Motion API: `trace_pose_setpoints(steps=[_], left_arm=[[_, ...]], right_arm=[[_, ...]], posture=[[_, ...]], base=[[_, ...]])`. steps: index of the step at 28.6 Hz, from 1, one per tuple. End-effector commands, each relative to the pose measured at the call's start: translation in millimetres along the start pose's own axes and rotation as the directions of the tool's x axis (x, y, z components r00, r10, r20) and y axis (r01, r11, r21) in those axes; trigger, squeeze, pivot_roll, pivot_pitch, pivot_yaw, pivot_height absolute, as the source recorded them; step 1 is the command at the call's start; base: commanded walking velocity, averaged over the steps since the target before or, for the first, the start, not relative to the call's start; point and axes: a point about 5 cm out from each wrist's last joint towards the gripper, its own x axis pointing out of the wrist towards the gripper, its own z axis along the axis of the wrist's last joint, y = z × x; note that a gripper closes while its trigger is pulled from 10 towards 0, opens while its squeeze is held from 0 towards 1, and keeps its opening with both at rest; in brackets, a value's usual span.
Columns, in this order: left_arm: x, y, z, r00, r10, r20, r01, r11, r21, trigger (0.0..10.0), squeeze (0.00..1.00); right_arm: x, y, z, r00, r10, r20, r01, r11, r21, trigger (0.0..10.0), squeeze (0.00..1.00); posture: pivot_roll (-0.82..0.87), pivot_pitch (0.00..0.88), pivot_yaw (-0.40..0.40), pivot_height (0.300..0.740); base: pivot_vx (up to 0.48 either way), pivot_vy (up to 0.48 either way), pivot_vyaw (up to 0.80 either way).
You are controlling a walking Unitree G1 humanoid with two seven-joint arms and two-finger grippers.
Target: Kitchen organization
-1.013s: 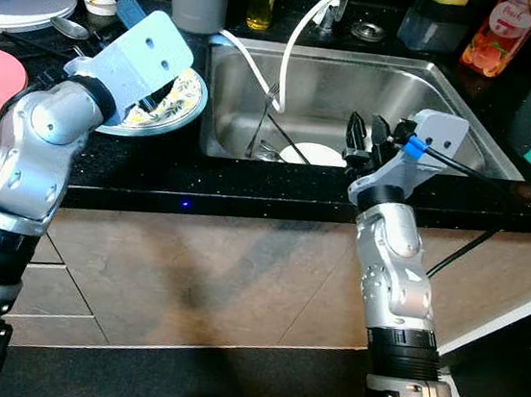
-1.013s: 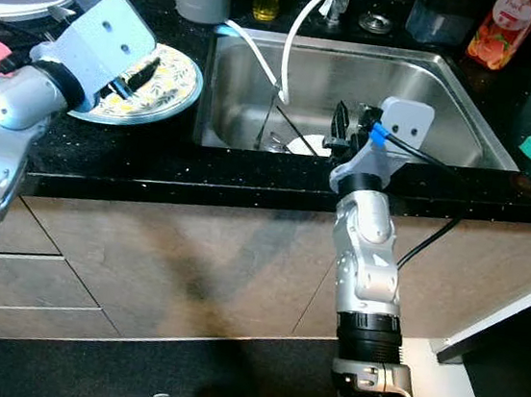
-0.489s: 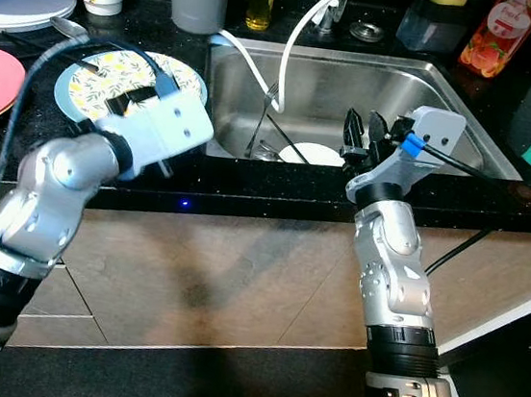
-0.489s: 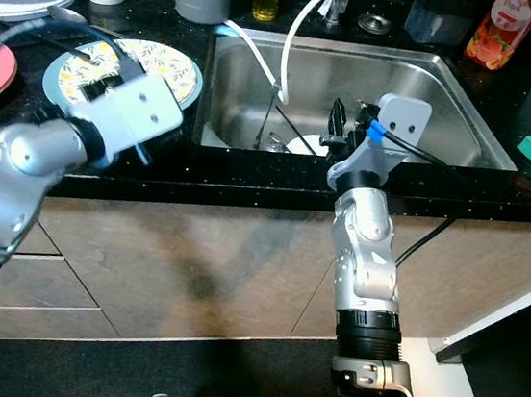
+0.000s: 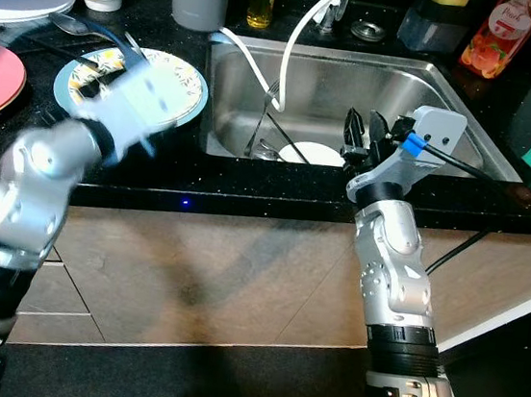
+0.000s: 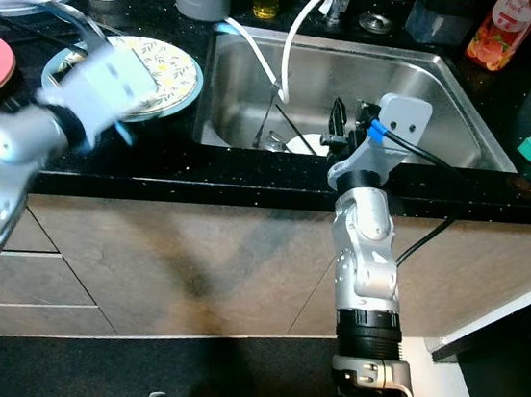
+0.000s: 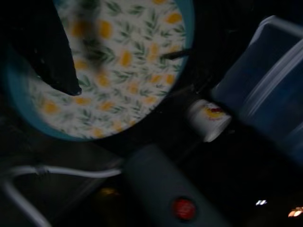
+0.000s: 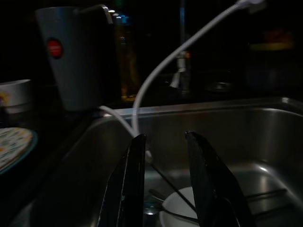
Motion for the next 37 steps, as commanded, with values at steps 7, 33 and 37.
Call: trace_pose_setpoints(steps=[7,33,37], left_arm=[[-5.4,13.5,-31.9,0.978,0.165,-0.130,-0.205,0.880,-0.428,10.0,0.00],[-10.2,-42.0,18.6,0.956,0.136,0.260,0.002,0.882,-0.470,10.0,0.00],[-5.5,-35.7,21.9,0.951,0.150,0.271,0.001,0.874,-0.485,10.0,0.00]], right_arm=[[-2.5,3.7,-1.7,1.000,0.011,-0.002,-0.011,1.000,0.022,10.0,0.00],[-10.2,-11.1,17.8,0.986,-0.101,0.135,0.116,0.987,-0.107,10.0,0.00],[-9.0,-11.3,19.6,0.983,-0.107,0.148,0.123,0.987,-0.101,10.0,0.00]], posture=[[0.23,0.134,-0.074,0.740],[0.20,0.018,-0.048,0.740],[0.19,0.000,-0.019,0.740]], base=[[0.000,0.000,0.00],[0.000,0.000,0.00],[0.000,0.000,0.00]])
